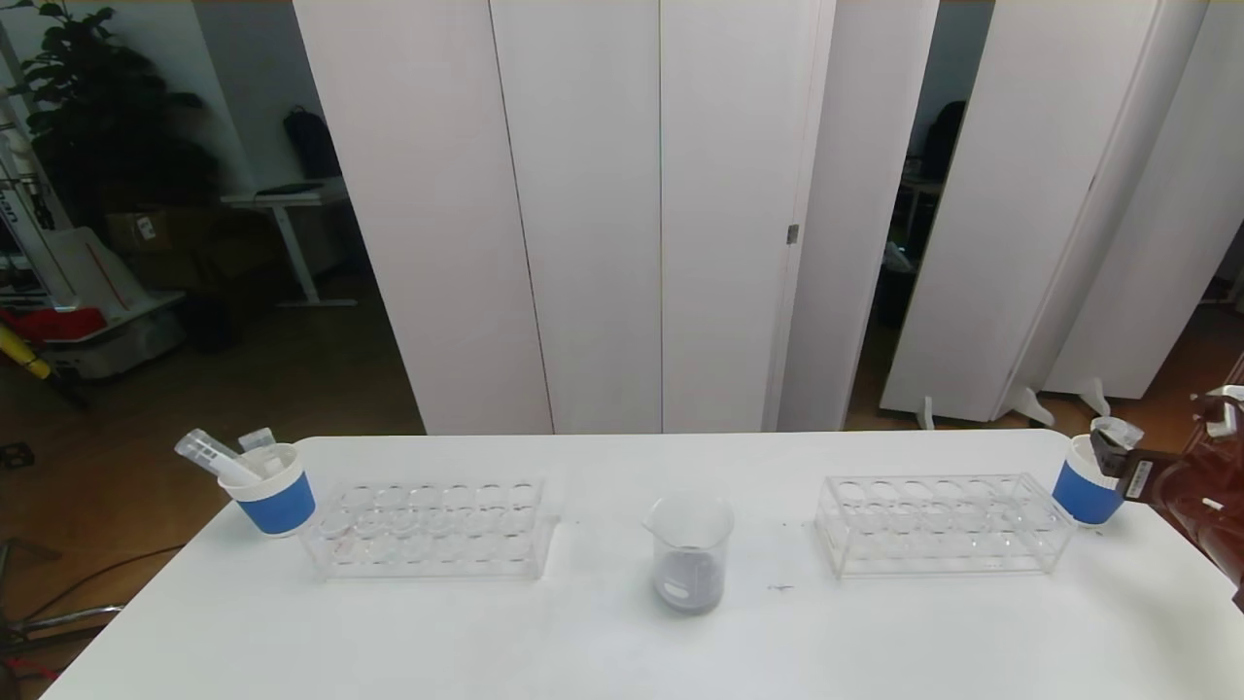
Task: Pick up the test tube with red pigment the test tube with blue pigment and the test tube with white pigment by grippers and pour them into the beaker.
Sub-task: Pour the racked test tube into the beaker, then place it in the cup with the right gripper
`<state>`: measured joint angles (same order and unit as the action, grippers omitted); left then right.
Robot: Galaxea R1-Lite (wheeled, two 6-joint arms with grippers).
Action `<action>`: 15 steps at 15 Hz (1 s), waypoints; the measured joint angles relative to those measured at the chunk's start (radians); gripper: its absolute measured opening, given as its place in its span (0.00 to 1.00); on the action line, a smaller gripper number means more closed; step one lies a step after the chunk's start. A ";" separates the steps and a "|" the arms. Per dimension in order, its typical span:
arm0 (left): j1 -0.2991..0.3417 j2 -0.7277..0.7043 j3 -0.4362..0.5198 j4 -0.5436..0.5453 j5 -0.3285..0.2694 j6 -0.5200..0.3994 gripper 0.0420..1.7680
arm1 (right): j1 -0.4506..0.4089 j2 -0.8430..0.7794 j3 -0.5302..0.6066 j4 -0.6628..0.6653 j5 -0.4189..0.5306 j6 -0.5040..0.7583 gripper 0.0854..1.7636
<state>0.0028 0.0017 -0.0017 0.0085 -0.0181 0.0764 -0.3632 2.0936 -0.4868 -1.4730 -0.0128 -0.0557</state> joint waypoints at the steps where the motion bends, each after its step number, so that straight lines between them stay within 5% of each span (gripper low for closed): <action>1: 0.000 0.000 0.000 0.000 0.000 0.000 0.99 | -0.004 0.001 -0.002 0.000 0.000 0.000 0.99; 7: 0.000 0.000 0.000 0.000 0.000 0.000 0.99 | -0.043 -0.034 -0.063 0.029 0.058 -0.001 0.99; 15: 0.000 0.000 0.000 0.000 0.000 0.000 0.99 | -0.069 -0.294 -0.164 0.405 0.122 0.000 0.99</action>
<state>0.0028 0.0017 -0.0017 0.0081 -0.0183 0.0764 -0.4323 1.7996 -0.6513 -1.0679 0.1091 -0.0557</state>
